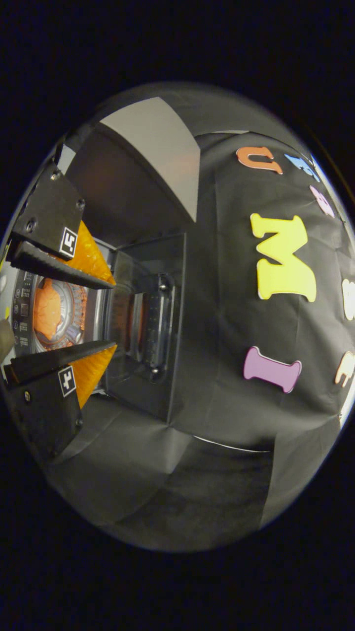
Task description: Put the clothes into the washing machine and then close the washing machine lid.
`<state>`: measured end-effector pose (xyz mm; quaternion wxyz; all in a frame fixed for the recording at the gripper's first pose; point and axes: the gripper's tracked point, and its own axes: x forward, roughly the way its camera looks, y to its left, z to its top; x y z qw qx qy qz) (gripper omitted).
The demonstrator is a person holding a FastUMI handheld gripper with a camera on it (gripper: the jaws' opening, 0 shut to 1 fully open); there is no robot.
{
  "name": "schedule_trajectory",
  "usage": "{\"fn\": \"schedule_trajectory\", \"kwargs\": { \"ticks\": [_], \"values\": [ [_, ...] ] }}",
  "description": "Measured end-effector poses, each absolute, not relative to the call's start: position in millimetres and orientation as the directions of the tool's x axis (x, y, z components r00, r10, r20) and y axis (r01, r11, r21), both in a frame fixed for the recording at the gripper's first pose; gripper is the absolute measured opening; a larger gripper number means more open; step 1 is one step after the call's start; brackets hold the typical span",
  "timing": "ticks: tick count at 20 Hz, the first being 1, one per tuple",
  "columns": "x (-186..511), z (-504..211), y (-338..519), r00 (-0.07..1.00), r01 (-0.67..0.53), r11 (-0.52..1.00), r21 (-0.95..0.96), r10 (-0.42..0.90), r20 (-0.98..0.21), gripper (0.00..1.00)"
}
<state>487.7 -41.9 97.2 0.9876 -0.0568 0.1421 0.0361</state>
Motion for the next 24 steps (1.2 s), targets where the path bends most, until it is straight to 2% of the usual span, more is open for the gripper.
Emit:
{"fn": "schedule_trajectory", "kwargs": {
  "ticks": [1, 4, 16, 24],
  "values": [
    [486, 107, -39, 0.961, -0.095, 0.991, -0.098, 0.065, -0.270, 0.66],
    [481, 139, -34, 0.973, -0.102, 0.989, -0.106, 0.077, -0.217, 0.80],
    [486, 243, -12, 0.992, -0.126, 0.980, -0.157, 0.124, -0.025, 0.80],
    [561, 246, -16, 0.990, -0.095, 0.995, -0.045, 0.089, -0.113, 0.83]
  ]
}}
